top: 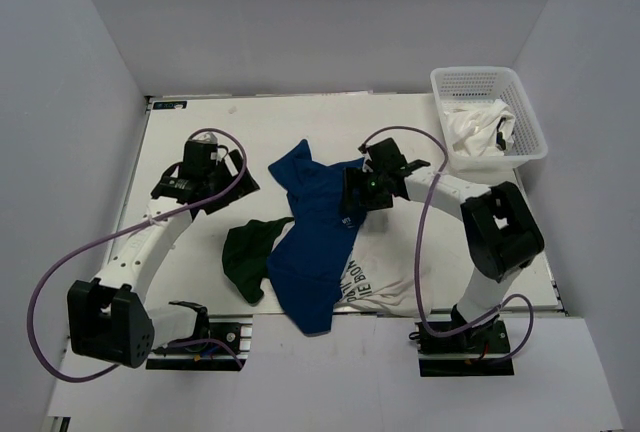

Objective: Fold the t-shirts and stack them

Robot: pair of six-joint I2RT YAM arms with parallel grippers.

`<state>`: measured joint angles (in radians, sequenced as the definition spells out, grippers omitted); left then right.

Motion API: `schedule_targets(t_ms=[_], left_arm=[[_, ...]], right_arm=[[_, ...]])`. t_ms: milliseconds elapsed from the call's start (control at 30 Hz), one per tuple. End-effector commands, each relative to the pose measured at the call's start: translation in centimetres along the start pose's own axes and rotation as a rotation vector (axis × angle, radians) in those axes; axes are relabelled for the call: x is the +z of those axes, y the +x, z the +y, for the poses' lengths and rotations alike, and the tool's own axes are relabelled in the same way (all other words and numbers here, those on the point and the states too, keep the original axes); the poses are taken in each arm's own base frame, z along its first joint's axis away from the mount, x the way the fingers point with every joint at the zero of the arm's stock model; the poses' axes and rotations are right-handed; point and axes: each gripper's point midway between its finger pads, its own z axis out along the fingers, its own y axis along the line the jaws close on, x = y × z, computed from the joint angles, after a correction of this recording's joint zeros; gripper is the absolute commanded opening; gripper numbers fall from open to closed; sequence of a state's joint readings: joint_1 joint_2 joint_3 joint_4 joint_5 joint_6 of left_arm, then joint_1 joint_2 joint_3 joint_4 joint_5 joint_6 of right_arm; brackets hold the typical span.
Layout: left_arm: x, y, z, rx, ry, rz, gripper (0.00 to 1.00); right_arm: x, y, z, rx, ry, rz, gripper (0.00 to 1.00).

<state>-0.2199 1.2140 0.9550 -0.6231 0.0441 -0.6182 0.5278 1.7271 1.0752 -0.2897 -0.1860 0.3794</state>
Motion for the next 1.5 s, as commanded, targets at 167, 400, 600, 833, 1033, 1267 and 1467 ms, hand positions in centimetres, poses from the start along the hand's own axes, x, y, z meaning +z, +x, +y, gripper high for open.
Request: schedule_targets(t_ms=[167,400,600,833,1033,1267,1467], left_arm=[[-2.0,-0.3,0.0,-0.005,0.008,-0.036,1.0],[-1.8,-0.1,0.0,-0.005,0.01,-0.023,1.0],[-1.8,0.1,0.1,-0.005,0.01,-0.023,1.0],[-2.3,-0.5,-0.3,-0.003,0.032,-0.054,1.0],[-1.9,-0.1,-0.4,-0.003,0.042,-0.036,1.0],[-1.7,0.0,-0.3,-0.004,0.036,-0.029,1.0],[-1.7,0.1,-0.1,-0.004,0.024,-0.027,1.0]], right_arm=[[0.6,-3.3,1.4,-0.001,-0.024,-0.085,0.48],[-0.3,-4.7,3.5,-0.041,-0.113,-0.106,0.0],[-7.2,-11.3,6.6,-0.162,-0.147,-0.386,0.0],[-23.0,-20.3,7.9,-0.229,0.025,-0.878,0.0],[-35.1,-25.0,6.5,-0.192,0.265,-1.231,0.0],[-42.9,-29.7,3.3,-0.172,0.578,-1.429,0.0],[-48.5,-33.5,-0.9,-0.139,0.885,-1.54,0.0]])
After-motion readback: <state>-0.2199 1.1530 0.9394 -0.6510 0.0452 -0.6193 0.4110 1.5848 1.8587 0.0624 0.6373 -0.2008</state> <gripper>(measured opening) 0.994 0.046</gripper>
